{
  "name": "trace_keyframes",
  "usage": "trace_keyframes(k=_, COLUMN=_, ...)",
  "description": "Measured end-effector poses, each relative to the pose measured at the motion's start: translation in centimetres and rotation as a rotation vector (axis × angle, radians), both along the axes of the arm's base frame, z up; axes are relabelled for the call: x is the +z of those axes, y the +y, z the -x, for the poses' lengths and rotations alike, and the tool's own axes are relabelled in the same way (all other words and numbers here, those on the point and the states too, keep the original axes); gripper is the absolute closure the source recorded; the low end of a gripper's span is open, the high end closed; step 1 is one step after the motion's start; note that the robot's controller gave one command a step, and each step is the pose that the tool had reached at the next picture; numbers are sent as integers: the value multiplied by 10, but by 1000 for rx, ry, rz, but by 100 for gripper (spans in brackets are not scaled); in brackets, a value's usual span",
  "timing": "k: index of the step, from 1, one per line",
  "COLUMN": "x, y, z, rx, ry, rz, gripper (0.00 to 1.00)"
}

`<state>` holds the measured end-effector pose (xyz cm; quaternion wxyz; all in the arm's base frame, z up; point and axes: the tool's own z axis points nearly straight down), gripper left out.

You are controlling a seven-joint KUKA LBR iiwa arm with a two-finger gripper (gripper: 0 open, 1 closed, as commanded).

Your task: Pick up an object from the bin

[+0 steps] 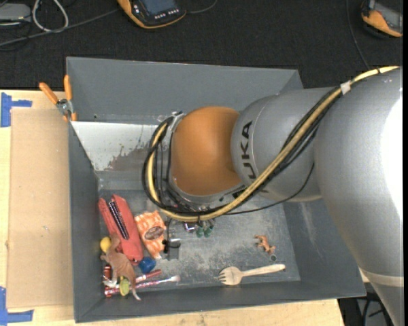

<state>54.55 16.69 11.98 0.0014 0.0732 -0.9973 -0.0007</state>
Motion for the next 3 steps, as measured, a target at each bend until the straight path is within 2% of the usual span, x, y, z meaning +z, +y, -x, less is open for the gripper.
trace_keyframes(k=1, x=-33, y=-16, z=2, rx=124, ry=0, rz=0, gripper=0)
trace_keyframes(k=2, x=-48, y=-12, z=1, rx=129, ry=-14, rz=-8, gripper=100)
trace_keyframes(k=3, x=-48, y=-12, z=1, rx=128, ry=-14, rz=-8, gripper=100)
